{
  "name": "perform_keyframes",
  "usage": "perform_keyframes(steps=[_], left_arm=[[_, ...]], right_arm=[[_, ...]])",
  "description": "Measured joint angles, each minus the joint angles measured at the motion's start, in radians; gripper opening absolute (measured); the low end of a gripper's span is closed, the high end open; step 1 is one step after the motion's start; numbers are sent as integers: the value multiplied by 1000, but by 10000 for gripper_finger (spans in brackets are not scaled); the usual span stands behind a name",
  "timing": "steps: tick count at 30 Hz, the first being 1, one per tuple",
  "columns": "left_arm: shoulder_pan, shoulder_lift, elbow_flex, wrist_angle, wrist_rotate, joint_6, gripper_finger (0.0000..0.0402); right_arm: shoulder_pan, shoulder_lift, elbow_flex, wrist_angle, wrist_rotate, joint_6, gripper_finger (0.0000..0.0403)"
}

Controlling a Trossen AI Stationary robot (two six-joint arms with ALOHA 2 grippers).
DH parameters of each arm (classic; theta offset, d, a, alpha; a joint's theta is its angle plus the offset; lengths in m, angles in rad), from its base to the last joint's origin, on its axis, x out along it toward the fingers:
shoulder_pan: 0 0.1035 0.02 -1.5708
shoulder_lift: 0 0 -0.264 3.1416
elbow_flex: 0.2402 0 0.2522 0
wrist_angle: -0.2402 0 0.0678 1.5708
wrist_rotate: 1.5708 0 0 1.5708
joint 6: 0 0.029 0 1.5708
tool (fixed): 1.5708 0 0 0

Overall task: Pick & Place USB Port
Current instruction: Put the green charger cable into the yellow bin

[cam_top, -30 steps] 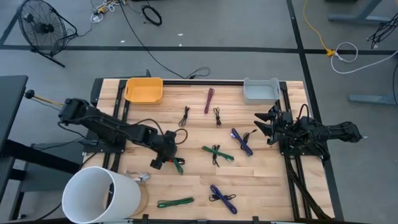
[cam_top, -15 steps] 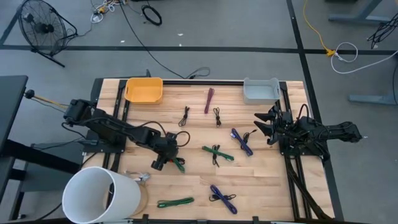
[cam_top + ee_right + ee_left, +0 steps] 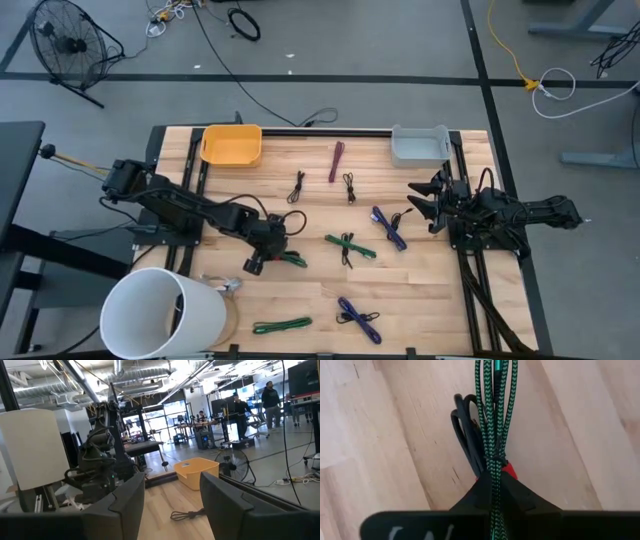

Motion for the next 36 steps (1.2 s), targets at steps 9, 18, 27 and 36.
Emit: perform_keyframes(steps=[9, 18, 27, 36], left_arm=[[0, -5, 211, -273, -92, 1, 17], [66, -85, 279, -496, -353, 26, 17], [318, -373, 208, -554, -484, 106, 17], [658, -483, 129, -510, -605, 330, 17]], right_arm=[[0, 0, 0, 0, 0, 2, 191], [0, 0, 0, 0, 0, 28, 191], [0, 0, 0, -19, 2, 31, 191], [0, 0, 0, -22, 2, 27, 191]])
